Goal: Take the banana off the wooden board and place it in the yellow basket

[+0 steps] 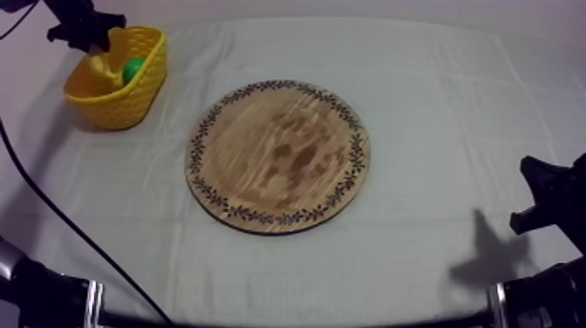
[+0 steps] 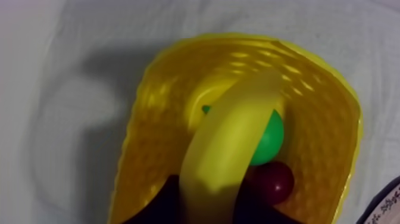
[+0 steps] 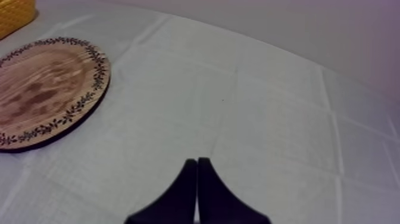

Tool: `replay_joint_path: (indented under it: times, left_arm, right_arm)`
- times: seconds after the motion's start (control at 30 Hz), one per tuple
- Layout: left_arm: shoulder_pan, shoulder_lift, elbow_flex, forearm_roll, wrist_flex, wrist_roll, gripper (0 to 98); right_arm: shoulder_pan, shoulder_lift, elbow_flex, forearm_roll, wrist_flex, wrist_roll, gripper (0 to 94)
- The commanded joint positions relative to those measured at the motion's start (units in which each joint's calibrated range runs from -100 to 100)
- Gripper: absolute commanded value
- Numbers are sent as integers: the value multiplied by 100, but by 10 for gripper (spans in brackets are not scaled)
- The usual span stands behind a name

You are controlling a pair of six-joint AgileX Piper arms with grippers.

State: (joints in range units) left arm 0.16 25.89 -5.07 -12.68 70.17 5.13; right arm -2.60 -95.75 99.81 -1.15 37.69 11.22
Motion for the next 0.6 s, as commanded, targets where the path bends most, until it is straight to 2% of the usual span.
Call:
replay_joint_path:
  times: [0.0,0.17,0.4,0.57]
  left_arm:
    - [-5,40,-43,10,-19,-9,168]
    - [-17,107,-179,22,-40,7,227]
    - [-19,70,-214,55,-45,85,566]
    - [-41,-3,-187,211,-81,15,710]
  right_arm:
    - [0,0,-3,0,-2,-1,3]
    - [0,0,-3,0,-2,-1,3]
    - [0,0,-3,0,-2,-1,3]
    - [0,0,-3,0,-2,-1,3]
